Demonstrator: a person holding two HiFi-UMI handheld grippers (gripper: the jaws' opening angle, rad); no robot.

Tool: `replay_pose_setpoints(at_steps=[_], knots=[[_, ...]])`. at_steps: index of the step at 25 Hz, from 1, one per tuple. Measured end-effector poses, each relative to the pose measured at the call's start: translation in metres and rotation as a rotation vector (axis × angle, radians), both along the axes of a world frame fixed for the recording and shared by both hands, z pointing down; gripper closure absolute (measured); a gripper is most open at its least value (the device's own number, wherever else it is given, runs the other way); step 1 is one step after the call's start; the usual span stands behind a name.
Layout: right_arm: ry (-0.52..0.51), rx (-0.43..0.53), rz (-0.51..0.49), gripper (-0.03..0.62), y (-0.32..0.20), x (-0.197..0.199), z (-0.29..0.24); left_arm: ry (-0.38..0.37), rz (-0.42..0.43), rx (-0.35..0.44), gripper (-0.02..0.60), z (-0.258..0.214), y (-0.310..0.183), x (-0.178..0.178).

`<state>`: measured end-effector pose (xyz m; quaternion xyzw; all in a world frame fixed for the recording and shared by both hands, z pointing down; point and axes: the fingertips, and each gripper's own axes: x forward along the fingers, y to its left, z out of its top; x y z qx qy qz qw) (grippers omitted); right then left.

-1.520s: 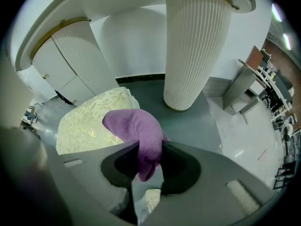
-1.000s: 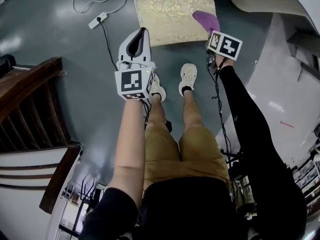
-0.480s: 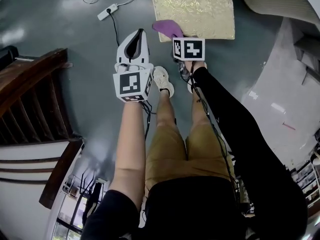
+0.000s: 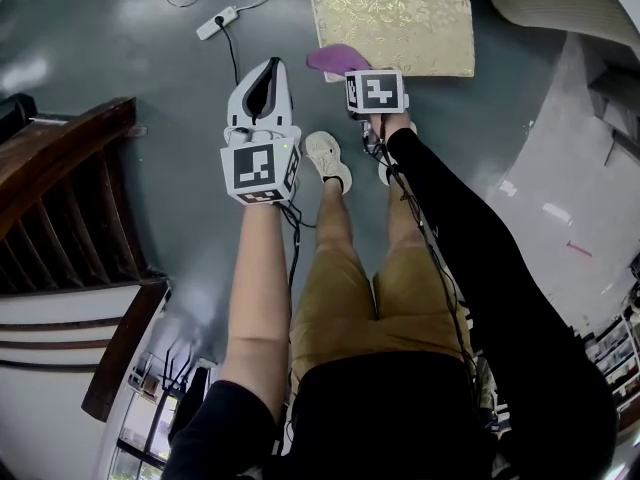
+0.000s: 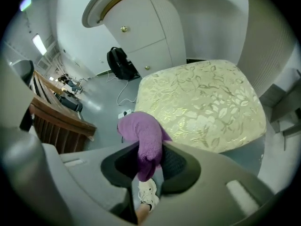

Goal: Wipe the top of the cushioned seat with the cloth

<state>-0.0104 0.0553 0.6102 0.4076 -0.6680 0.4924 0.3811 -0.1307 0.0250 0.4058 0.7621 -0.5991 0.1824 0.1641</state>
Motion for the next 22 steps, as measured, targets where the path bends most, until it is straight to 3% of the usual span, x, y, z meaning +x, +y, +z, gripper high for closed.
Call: replay_pose_setpoints(at_steps=[3, 10, 17, 22], knots=[[0.057, 0.018, 0.076, 0.508, -0.014, 0.043, 0.001, 0.001, 0.017, 0.000, 0.574, 0.001, -0.001, 0.008], [0.128, 0.035, 0.358, 0.507, -0.047, 0.163, 0.001, -0.001, 0.061, -0.005, 0.574, 0.002, -0.007, 0.040], [0.219, 0.075, 0.461, 0.507, -0.057, 0.259, 0.002, -0.010, 0.085, -0.001, 0.574, -0.001, -0.013, 0.055], [0.314, 0.016, 0.533, 0.508, -0.035, 0.306, 0.013, -0.010, 0.090, -0.006, 0.574, 0.000, -0.011, 0.060]])
